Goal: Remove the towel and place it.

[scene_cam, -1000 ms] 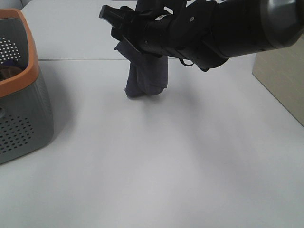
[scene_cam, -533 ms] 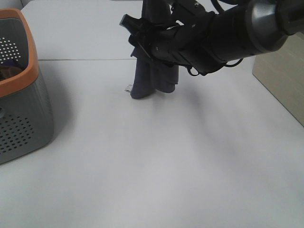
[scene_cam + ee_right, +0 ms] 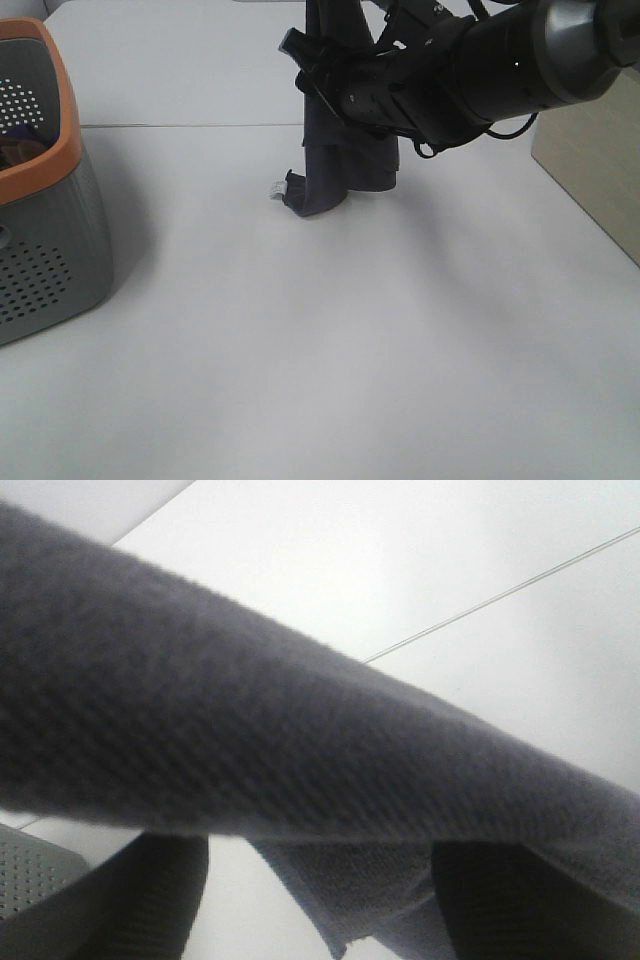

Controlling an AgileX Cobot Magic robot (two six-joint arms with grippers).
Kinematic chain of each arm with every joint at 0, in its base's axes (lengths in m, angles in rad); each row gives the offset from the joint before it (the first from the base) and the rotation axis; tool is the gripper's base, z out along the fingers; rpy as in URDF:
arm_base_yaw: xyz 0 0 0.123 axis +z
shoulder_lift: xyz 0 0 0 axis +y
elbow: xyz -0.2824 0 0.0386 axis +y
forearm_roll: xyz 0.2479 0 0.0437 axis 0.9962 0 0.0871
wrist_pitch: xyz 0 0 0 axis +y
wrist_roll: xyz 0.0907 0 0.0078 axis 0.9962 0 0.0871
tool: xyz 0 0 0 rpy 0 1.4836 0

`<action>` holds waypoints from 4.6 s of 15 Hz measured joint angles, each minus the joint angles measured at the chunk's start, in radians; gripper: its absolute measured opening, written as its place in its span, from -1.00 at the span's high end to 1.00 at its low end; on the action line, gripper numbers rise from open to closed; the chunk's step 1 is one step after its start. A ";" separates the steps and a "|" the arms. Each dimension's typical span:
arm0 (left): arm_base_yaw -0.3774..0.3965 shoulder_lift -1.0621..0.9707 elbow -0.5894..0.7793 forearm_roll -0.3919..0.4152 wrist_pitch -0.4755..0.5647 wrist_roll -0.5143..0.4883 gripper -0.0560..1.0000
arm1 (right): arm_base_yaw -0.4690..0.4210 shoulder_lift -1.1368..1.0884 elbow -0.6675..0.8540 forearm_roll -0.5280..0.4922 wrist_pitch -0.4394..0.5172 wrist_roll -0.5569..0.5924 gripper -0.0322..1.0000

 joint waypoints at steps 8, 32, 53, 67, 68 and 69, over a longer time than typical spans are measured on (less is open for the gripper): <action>0.000 0.000 0.000 -0.021 0.000 0.000 0.89 | -0.001 0.023 0.000 0.153 -0.025 -0.199 -0.16; 0.000 0.000 0.000 -0.044 -0.007 0.000 0.89 | -0.001 -0.180 0.286 0.562 0.347 -0.843 0.94; 0.082 0.036 0.000 -0.015 -0.046 -0.190 0.89 | -0.324 -0.284 -0.284 -1.338 1.272 0.134 0.94; 0.121 0.119 0.000 0.054 -0.345 -0.270 0.89 | -0.324 -0.192 -0.361 -1.568 0.919 0.030 0.94; 0.121 0.127 0.000 0.081 -0.347 -0.270 0.89 | -0.324 -0.169 -0.361 -1.578 0.875 0.032 0.94; 0.121 0.132 0.000 0.096 -0.354 -0.270 0.89 | -0.325 -0.157 -0.363 -1.578 0.852 0.034 0.94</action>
